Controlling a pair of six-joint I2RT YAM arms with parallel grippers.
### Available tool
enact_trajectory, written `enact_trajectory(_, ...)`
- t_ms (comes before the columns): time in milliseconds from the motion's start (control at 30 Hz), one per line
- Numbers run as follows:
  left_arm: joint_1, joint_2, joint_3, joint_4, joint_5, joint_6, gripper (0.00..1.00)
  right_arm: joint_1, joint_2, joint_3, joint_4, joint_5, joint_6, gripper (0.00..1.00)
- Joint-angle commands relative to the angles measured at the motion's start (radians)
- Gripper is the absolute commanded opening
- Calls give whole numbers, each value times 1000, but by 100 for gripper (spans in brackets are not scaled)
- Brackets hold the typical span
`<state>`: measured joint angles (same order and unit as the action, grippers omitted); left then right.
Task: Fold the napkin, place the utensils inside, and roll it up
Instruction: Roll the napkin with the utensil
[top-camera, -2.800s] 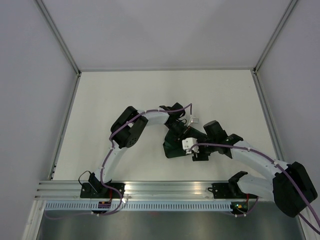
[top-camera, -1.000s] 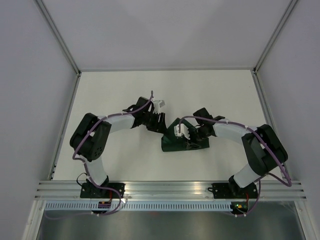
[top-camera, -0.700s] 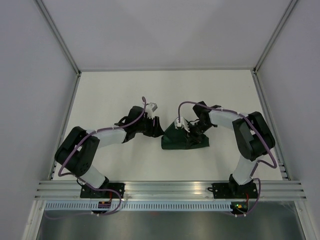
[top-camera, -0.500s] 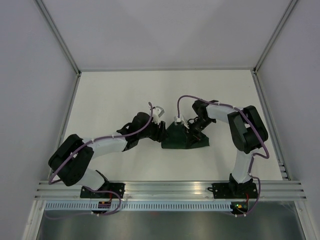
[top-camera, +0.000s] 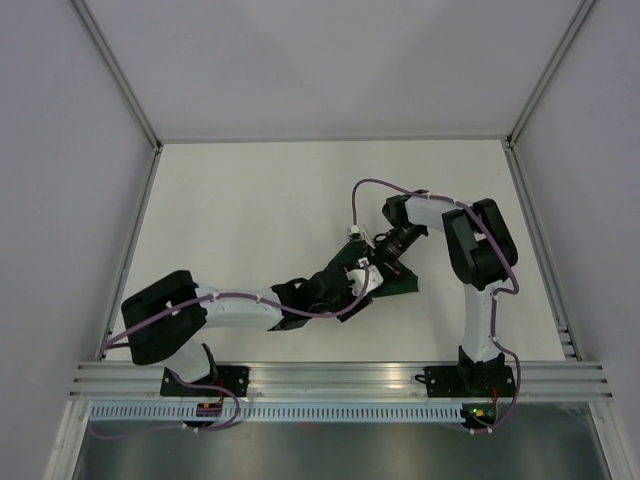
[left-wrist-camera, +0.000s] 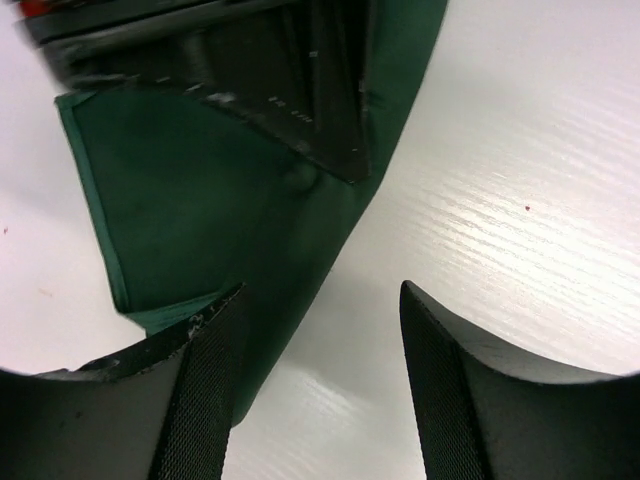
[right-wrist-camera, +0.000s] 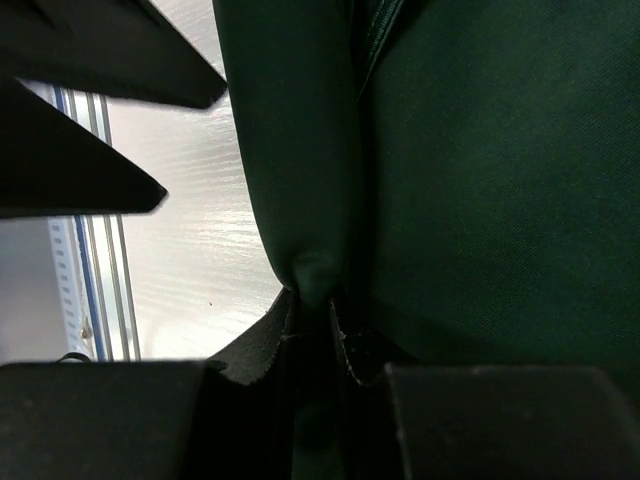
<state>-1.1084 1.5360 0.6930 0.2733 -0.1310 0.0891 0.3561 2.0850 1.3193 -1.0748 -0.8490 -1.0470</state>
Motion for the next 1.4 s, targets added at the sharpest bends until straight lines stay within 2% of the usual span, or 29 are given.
enact_trajectory(0, -53, 68, 79, -11, -107, 184, 67, -6, 84, 12, 84, 157, -44, 14)
enact_trajectory(300, -74, 208, 155, 29, -150, 299, 71, -17, 121, 41, 56, 163, -41, 13)
enact_trajectory(533, -74, 294, 166, 73, -154, 317, 72, -23, 132, 46, 52, 165, -38, 13)
enact_trajectory(633, -73, 309, 171, 73, -134, 310, 64, -25, 139, 54, 46, 165, -36, 13)
enact_trajectory(667, -73, 312, 174, 67, -127, 305, 57, -25, 141, 58, 44, 163, -36, 13)
enact_trajectory(833, -65, 332, 194, 1, -55, 279, 38, -26, 141, 58, 42, 162, -36, 13)
enact_trajectory(867, -58, 341, 197, -11, -42, 268, 29, -26, 141, 58, 45, 162, -36, 13)
enact_trajectory(900, -56, 345, 203, -28, -30, 264, 25, -26, 139, 58, 44, 160, -36, 14)
enact_trajectory(933, -47, 349, 206, -40, -4, 253, 15, -28, 138, 58, 45, 159, -35, 14)
enact_trajectory(1033, -19, 363, 220, -86, 65, 232, 3, -28, 129, 58, 44, 154, -28, 17)
enact_trajectory(1133, 8, 366, 226, -112, 126, 216, 2, -31, 112, 60, 47, 146, -13, 27)
enact_trajectory(1167, 15, 366, 226, -117, 160, 215, 2, -35, 104, 60, 47, 143, -4, 34)
enact_trajectory(1267, 38, 374, 231, -138, 223, 199, 2, -51, 70, 70, 46, 127, 16, 49)
enact_trajectory(1367, 62, 385, 238, -154, 277, 179, 2, -81, 34, 96, 46, 100, 45, 57)
